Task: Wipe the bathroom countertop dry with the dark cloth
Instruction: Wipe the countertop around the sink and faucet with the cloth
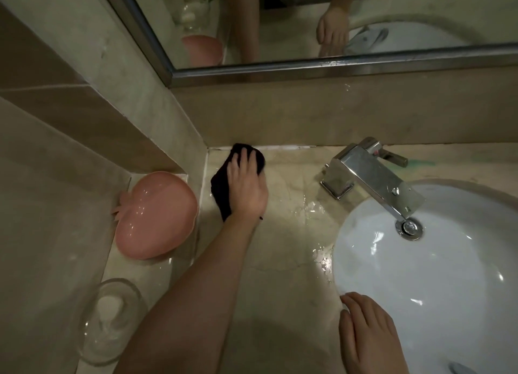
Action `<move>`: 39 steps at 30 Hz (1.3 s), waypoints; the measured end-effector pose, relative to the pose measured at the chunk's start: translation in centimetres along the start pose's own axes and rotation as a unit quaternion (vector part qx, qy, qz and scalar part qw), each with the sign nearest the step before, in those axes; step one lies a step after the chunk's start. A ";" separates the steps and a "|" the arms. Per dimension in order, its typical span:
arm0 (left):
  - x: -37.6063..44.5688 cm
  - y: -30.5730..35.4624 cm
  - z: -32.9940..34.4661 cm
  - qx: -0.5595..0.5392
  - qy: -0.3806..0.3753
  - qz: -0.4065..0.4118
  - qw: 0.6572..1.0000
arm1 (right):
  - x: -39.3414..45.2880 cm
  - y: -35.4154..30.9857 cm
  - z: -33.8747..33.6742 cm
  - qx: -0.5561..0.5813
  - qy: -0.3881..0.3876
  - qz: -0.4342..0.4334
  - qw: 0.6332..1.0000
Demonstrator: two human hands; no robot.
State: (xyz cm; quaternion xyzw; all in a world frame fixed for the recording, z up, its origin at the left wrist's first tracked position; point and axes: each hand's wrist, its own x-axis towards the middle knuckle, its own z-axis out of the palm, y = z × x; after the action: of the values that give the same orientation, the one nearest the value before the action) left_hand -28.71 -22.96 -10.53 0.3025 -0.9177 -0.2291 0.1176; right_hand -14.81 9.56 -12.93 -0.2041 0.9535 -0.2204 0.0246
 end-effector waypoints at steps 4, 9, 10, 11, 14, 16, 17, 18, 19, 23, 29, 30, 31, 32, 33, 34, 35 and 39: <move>-1.3 2.9 2.6 0.067 -0.047 0.068 0.994 | 0.2 0.2 0.3 -0.005 -0.003 -0.002 1.000; -6.1 6.7 3.8 0.044 -0.057 0.154 0.985 | 0.2 0.3 -0.1 -0.001 -0.021 -0.007 1.000; -7.4 7.4 4.1 0.042 -0.062 0.158 0.985 | 0.2 0.2 -0.1 0.001 -0.026 -0.007 1.000; -8.8 8.0 4.4 0.043 -0.063 0.152 0.985 | 0.1 0.2 -0.2 0.003 -0.030 -0.008 1.000; -13.3 9.8 5.1 0.059 -0.064 0.139 0.986 | 0.2 0.1 -0.4 0.004 -0.044 -0.009 0.999; -16.3 10.8 6.0 0.113 -0.070 0.176 0.975 | 0.2 0.4 -0.5 -0.007 -0.053 -0.019 0.998; -17.5 11.1 6.3 0.129 -0.089 0.194 0.968 | 0.2 0.6 -0.5 -0.013 -0.059 -0.023 0.998; -18.5 11.1 6.5 0.129 -0.106 0.206 0.964 | 0.1 0.8 -0.4 -0.016 -0.065 -0.024 0.997; -19.3 10.9 6.6 0.107 -0.106 0.214 0.965 | 0.0 0.9 -0.4 -0.016 -0.069 -0.027 0.997; -21.6 8.5 2.4 -0.061 -0.009 0.140 0.988 | 0.3 0.2 -1.1 0.000 -0.074 -0.021 0.997; -21.1 2.1 -8.4 -0.122 0.109 -0.154 0.974 | 0.2 -0.6 -1.6 0.012 -0.090 0.009 0.996; -20.5 0.9 -9.2 -0.111 0.113 -0.164 0.974 | 0.2 -0.7 -1.7 0.013 -0.092 0.014 0.996; -19.8 -0.3 -9.7 -0.101 0.107 -0.158 0.976 | 0.2 -0.8 -1.8 0.015 -0.095 0.018 0.995; -19.2 -1.7 -9.5 -0.090 0.087 -0.136 0.983 | 0.2 -0.9 -1.8 0.018 -0.098 0.022 0.995; -18.5 -3.0 -9.1 -0.067 0.052 -0.103 0.991 | 0.2 -0.9 -1.9 0.021 -0.100 0.025 0.994; -18.0 -4.3 -8.4 -0.032 0.007 -0.069 0.997 | 0.2 -0.9 -1.9 0.024 -0.100 0.027 0.994; -17.9 -5.5 -7.6 0.008 -0.033 -0.043 0.999 | 0.2 -0.9 -1.9 0.027 -0.097 0.026 0.995; -18.6 -6.9 -4.8 0.091 -0.039 -0.026 0.995 | 0.2 -0.9 -2.0 0.038 -0.086 0.025 0.995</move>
State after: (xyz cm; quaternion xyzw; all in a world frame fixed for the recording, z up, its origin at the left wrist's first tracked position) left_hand -8.82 -18.21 -11.18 0.3263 -0.9304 -0.1597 0.0479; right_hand -14.91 9.56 -10.75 -0.1970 0.9437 -0.2374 0.1197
